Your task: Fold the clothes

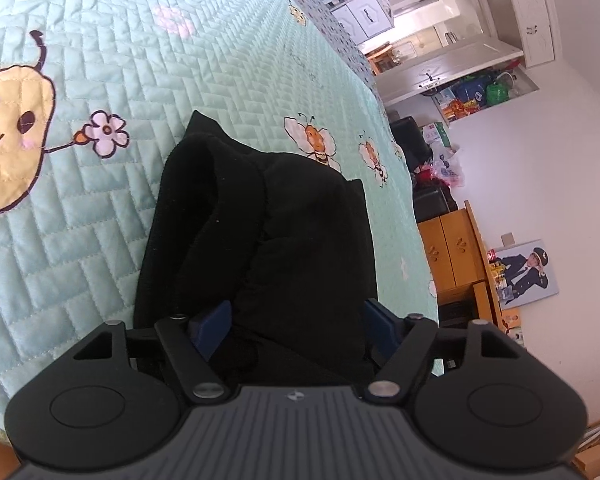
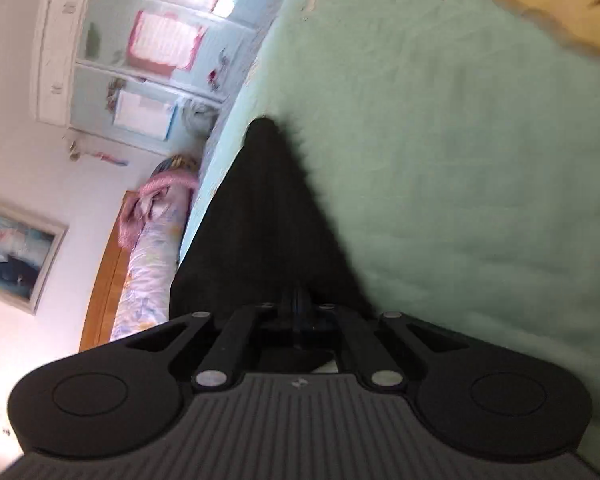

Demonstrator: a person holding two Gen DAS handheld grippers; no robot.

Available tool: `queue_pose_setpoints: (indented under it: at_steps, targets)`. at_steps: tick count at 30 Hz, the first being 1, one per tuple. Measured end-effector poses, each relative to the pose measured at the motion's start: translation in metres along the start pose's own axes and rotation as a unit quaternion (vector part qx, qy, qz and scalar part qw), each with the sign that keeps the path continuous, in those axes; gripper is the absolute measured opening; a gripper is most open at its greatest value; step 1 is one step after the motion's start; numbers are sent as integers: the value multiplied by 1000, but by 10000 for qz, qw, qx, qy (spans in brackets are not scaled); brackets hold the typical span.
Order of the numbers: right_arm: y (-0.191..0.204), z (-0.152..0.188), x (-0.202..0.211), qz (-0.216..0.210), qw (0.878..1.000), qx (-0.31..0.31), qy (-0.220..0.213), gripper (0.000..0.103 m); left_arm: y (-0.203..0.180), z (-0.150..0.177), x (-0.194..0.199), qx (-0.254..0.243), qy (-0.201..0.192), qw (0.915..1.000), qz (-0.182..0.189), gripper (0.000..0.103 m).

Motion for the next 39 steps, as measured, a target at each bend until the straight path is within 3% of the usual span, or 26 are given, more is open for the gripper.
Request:
queue_pose_setpoints:
  at_steps: [1, 5, 7, 8, 9, 10, 11, 12, 14, 15, 17, 20, 23, 26, 28, 29, 31, 32, 33, 34, 35, 37, 39]
  targets:
    - [5, -2, 4, -9, 10000, -22, -12, 5, 0, 0, 0, -6, -10, 10000, -12, 75]
    - [37, -8, 1, -550, 9984, 127, 24, 23, -2, 3, -1, -161, -101, 9998, -31, 75]
    - [49, -12, -8, -857, 9958, 299, 103, 44, 1, 5, -1, -179, -188, 9997, 50, 75]
    - [47, -15, -16, -799, 9961, 355, 152, 59, 3, 6, -2, -135, -220, 9996, 99, 75]
    - [42, -19, -23, -660, 9968, 405, 223, 63, 5, 6, -1, -83, -243, 9996, 152, 75]
    - [32, -23, -30, -317, 9981, 403, 329, 53, 6, 6, -2, -55, -251, 9995, 171, 75]
    - [27, -27, -31, -171, 9989, 286, 320, 15, 5, 6, -1, -75, -261, 9995, 164, 75]
    - [22, -30, -33, -26, 9994, 168, 311, 4, 3, 7, -1, -121, -269, 9995, 138, 75]
    - [15, -36, -35, 221, 9994, 1, 274, 10, 1, 8, 0, -203, -295, 9993, 77, 75]
    - [27, -36, -32, 178, 9995, 169, 191, 19, 0, 9, 0, -211, -314, 9993, 62, 75]
    - [53, -34, -35, -84, 9983, 508, 259, 24, 0, 9, 0, -163, -345, 9992, 69, 75]
    - [90, -25, -64, -719, 9893, 888, 913, 31, 3, 9, 0, -142, -352, 9992, 116, 75]
    - [117, -12, -108, -1096, 9740, 1151, 1611, 38, 4, 10, 1, -116, -376, 9991, 154, 74]
    - [126, -11, -157, -1250, 9636, 1069, 2108, 48, 4, 11, 1, -135, -404, 9990, 153, 75]
    - [116, -12, -190, -1031, 9610, 955, 2382, 50, 2, 12, 1, -179, -412, 9989, 144, 75]
    - [105, -14, -204, -684, 9639, 925, 2400, 48, 2, 12, 1, -218, -407, 9988, 133, 74]
    - [87, -21, -220, -203, 9687, 706, 2372, 14, 1, 11, 1, -242, -398, 9988, 125, 74]
    - [87, -22, -218, -158, 9712, 605, 2298, 14, 1, 11, 1, -224, -395, 9989, 131, 74]
    - [88, -23, -215, -128, 9736, 545, 2214, 16, 2, 11, 2, -195, -396, 9989, 148, 74]
    - [97, -22, -209, -167, 9759, 629, 2083, 25, 4, 11, 2, -165, -398, 9989, 167, 74]
    - [106, -21, -197, -309, 9786, 707, 1908, 39, 4, 11, 2, -143, -408, 9989, 178, 75]
    - [115, -31, -176, -829, 9820, 588, 1589, 52, 5, 12, 3, -104, -433, 9988, 194, 75]
    - [109, -41, -161, -1016, 9849, 305, 1370, 57, 4, 13, 3, -136, -467, 9987, 168, 75]
Point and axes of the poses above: each gripper's, at about its wrist camera, not at the fingertips, and x roughly against the way its jaws point, y to its left, z to its underside, the point moved 4 cm from there along -x, roughly the way its jaws point, and after that the axes turned 8 degrees about -z, right-handed, at the moved point
